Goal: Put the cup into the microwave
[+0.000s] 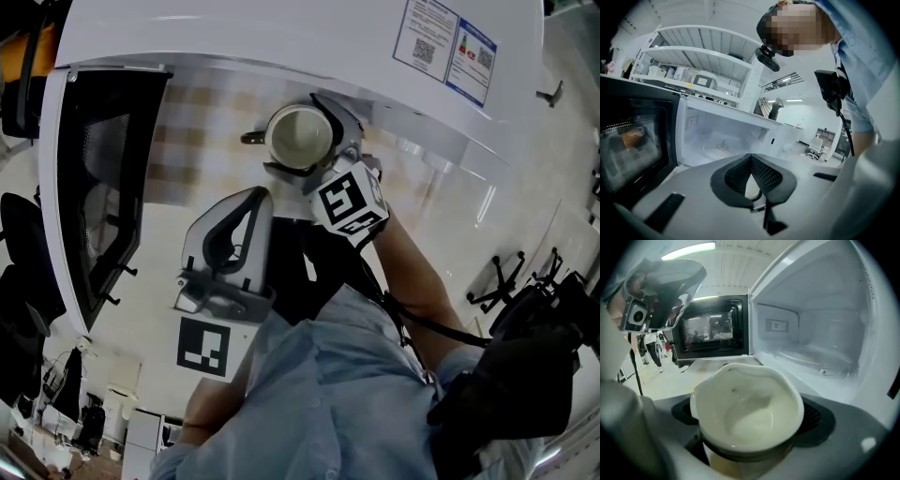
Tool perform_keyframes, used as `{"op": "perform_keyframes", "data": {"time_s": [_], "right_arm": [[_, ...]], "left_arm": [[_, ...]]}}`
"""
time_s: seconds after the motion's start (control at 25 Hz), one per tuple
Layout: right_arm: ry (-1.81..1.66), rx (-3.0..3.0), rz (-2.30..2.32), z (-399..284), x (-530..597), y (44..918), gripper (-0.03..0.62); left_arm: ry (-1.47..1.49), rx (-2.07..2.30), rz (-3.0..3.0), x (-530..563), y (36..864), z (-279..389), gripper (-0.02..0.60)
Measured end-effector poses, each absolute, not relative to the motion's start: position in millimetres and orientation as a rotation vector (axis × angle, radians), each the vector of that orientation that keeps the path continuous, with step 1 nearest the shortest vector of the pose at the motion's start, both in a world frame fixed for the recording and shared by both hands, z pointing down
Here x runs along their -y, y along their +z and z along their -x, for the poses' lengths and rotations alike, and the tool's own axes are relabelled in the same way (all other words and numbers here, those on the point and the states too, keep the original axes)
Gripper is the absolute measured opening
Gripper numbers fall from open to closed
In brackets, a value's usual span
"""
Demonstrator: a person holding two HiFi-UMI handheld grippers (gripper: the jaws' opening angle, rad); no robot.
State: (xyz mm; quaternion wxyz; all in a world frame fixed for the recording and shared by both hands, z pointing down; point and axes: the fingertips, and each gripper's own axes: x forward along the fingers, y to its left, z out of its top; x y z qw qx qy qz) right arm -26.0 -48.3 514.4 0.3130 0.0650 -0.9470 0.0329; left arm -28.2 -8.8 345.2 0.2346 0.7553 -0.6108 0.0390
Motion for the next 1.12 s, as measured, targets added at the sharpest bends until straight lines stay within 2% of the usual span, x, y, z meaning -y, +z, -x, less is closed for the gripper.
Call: {"op": "perform_keyframes", "data": {"time_s": [0.84, 1.0, 1.12], "right_arm": [[0.083, 2.442, -0.361, 13.5, 52.5, 512.5, 0.526], [0.141, 2.339, -0.482, -3.5, 45.6, 514.5, 0.492], [0.096, 2.305, -0.461, -21.4, 36.4, 520.1, 0.425]], "left_arm": [[0.082, 1.683, -2.134, -5.0, 338.4, 19.4, 0.005], [0.088, 1.664, -2.148, -16.6, 334.3, 7.1, 0.005], [0.076, 1.661, -2.166, -20.0, 328.0, 3.1, 0.005]]}}
